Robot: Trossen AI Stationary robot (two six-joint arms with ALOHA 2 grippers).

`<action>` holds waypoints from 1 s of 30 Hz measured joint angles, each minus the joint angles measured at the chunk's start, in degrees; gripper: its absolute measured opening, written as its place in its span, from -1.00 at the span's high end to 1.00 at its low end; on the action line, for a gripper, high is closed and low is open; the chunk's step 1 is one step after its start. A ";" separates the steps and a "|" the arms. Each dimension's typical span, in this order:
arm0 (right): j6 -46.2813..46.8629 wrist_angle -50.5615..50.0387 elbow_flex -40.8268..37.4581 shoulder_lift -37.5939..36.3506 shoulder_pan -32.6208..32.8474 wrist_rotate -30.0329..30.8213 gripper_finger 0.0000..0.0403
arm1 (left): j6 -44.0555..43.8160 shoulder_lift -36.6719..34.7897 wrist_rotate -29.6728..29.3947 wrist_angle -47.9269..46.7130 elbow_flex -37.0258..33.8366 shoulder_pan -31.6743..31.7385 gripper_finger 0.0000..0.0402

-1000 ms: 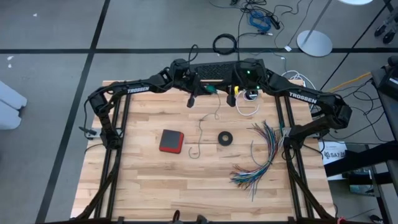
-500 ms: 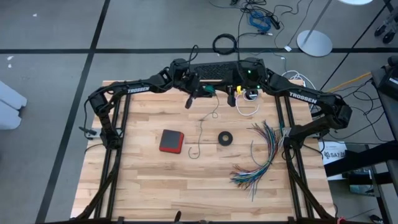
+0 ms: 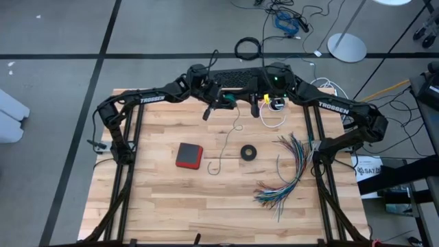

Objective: Coiling cords
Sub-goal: Coil the green wire cable on the spool

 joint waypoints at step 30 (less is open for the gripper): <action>2.33 12.10 -0.11 0.03 -0.50 7.72 1.00 | -11.90 1.62 9.93 6.62 0.22 7.63 0.36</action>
